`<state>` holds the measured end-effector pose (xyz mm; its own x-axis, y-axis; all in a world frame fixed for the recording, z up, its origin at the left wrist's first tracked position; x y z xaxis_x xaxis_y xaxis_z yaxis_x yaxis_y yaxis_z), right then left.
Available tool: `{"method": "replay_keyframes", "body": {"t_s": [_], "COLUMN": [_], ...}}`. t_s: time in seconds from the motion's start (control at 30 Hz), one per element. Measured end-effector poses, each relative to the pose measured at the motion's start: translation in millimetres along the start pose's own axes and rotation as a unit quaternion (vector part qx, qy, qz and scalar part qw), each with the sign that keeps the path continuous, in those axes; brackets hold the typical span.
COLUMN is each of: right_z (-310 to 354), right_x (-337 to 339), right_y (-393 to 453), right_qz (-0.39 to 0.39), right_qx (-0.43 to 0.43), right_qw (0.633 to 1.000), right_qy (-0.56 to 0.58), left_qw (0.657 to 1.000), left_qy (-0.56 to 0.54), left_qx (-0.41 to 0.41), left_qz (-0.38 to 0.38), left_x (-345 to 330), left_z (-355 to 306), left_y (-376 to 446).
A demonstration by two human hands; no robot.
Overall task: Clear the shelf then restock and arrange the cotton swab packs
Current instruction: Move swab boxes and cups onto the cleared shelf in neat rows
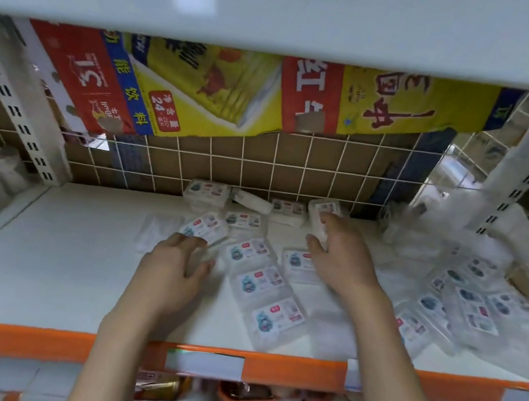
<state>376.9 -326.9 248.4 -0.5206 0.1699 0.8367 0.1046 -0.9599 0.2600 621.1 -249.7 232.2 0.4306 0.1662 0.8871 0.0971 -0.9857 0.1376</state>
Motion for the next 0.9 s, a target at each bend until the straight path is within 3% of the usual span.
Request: {"method": "replay_keyframes", "body": {"t_s": [0.1, 0.23, 0.4, 0.6, 0.73, 0.9], "right_z": [-8, -21, -35, -39, -27, -20], "right_x": [-10, -26, -44, -44, -20, 9], "right_y": [31, 60, 72, 74, 67, 28], "right_qz": [-0.015, 0.016, 0.045, 0.029, -0.028, -0.063], "right_qx": [-0.018, -0.098, -0.131, -0.123, -0.062, -0.011], "right_qw": [0.999, 0.993, 0.988, 0.992, 0.995, 0.991], "right_qy": [-0.029, -0.067, -0.074, -0.019, 0.076, 0.118], "left_qw": [1.0, 0.998, 0.996, 0.998, 0.997, 0.984], "left_qy": [0.001, 0.007, 0.025, 0.042, 0.07, 0.155], "left_qx": [0.027, 0.054, 0.064, 0.027, -0.004, -0.082], "left_qz": [-0.015, -0.041, -0.049, -0.037, -0.017, 0.016], "left_x": [1, 8, 9, -3, -7, -13], "left_z": [0, 1, 0, -11, -18, -35], "left_y": [-4, -7, -9, 1, 32, 97]}}
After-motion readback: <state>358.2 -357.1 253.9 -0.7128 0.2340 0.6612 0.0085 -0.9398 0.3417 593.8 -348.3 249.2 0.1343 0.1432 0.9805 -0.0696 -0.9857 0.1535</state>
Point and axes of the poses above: each hand's wrist, its own y-axis towards the middle knuckle, its own x-axis out of the back of the hand, z = x × y, the point moved 1 cm from there along y, towards the middle knuckle, and after that the axes turned 5 degrees about y, right-handed, at the moved point
